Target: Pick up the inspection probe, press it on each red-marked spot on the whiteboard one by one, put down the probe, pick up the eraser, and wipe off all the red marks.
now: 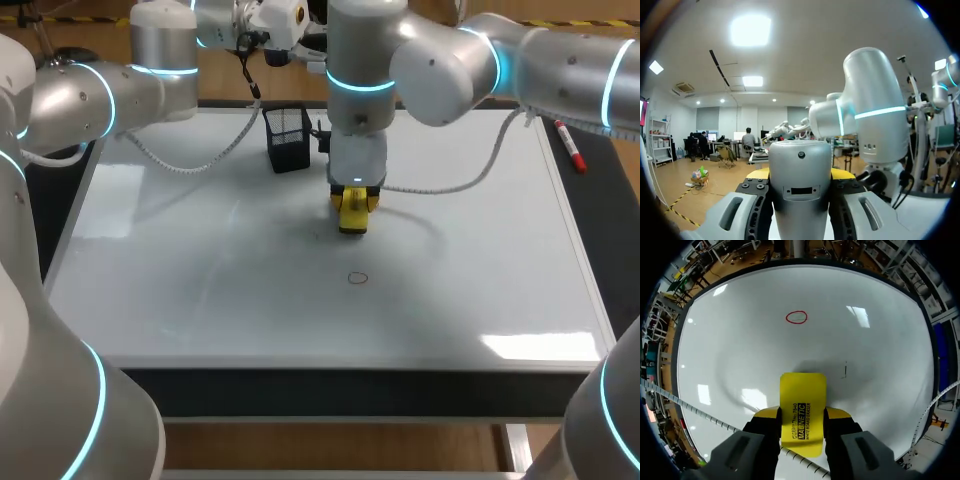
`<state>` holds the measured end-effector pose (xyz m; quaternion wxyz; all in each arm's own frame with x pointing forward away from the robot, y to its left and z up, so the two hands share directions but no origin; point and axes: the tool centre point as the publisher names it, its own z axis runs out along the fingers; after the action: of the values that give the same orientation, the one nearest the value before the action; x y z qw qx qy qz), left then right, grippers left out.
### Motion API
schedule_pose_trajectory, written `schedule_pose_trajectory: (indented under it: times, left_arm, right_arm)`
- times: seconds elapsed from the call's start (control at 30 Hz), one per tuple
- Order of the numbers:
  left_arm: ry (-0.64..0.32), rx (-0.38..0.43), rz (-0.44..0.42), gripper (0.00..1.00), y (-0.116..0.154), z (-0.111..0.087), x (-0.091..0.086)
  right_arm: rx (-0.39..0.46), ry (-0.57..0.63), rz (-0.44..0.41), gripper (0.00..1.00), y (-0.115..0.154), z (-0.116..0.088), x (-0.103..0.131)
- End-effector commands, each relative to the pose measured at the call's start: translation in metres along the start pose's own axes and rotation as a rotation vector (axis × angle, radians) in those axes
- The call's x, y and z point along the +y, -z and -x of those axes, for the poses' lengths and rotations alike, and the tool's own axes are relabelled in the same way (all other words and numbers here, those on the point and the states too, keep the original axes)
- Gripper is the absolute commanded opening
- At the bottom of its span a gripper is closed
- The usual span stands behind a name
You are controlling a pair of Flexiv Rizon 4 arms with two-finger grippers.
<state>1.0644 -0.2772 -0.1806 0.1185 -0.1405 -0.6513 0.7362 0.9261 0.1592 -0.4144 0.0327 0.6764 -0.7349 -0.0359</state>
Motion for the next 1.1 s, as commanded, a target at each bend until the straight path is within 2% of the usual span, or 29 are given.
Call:
schedule_pose_trajectory:
  times: [0.03, 0.67, 1.1]
  left_arm:
    - [0.001, 0.004, 0.003, 0.0, 0.0, 0.001, -0.002]
    - [0.001, 0.004, 0.003, 0.0, 0.0, 0.001, -0.002]
    - [0.001, 0.004, 0.003, 0.0, 0.0, 0.001, -0.002]
  right_arm:
    - [-0.01, 0.003, -0.004, 0.0, -0.002, -0.008, 0.0]
    - [-0.007, 0.001, 0.005, 0.0, -0.003, -0.028, -0.01]
    - [-0.012, -0.04, 0.059, 0.0, -0.016, -0.059, -0.015]
